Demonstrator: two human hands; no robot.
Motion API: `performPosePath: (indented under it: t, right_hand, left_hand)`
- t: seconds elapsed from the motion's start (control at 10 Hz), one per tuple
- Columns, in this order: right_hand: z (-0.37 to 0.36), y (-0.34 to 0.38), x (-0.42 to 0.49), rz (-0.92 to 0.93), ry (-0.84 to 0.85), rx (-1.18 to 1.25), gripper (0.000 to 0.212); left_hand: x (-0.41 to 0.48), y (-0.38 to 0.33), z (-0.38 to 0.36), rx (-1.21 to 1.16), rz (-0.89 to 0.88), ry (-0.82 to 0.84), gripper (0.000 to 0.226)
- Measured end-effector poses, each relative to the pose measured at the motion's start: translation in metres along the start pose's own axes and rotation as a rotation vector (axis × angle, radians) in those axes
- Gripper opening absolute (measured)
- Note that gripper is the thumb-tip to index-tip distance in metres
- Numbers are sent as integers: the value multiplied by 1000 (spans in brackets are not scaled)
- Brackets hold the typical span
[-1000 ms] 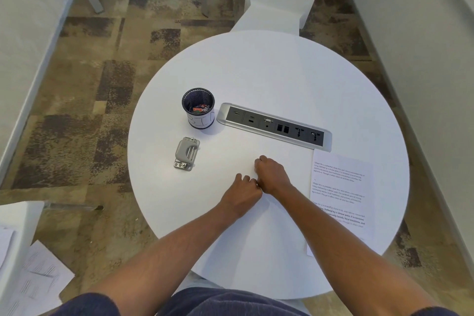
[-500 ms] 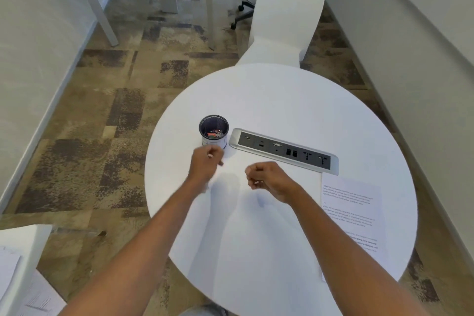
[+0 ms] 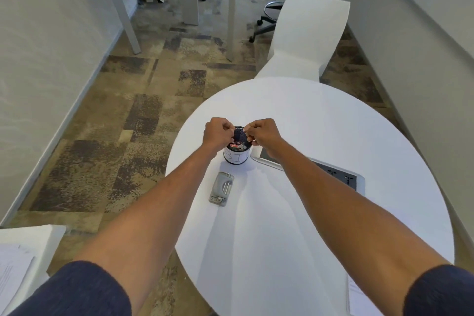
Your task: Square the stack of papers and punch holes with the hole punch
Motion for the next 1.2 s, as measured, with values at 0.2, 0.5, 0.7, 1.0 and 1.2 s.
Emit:
performPosePath:
  t: [0.2, 0.5, 0.7, 1.0, 1.2]
  right_hand:
    - [-15, 19, 19, 157, -36, -377, 9]
    - [-16, 26, 6, 216, 11, -543, 18]
    - [42, 9, -41, 250, -58, -395, 48]
    - [167, -52, -123, 173, -263, -527, 55]
    - [183, -102, -161, 133, -280, -713, 59]
  left_hand:
    - [3, -3, 9, 48, -48, -49, 9]
    - [-7, -5, 9, 183, -111, -64, 20]
    - [-31, -29, -17, 149, -186, -42, 16]
    - [-100, -79, -100, 308, -458, 122, 23]
    - [-149, -80, -156, 524, -583, 116, 41]
Point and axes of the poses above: each hand's wrist, its own x-axis towards the middle knuckle, its own z-axis out of the back of the hand, y = z × x, the point moved 10 cm from there along x, towards the middle knuckle, and after that the axes turned 14 degrees about x, right-handed, at the moved point
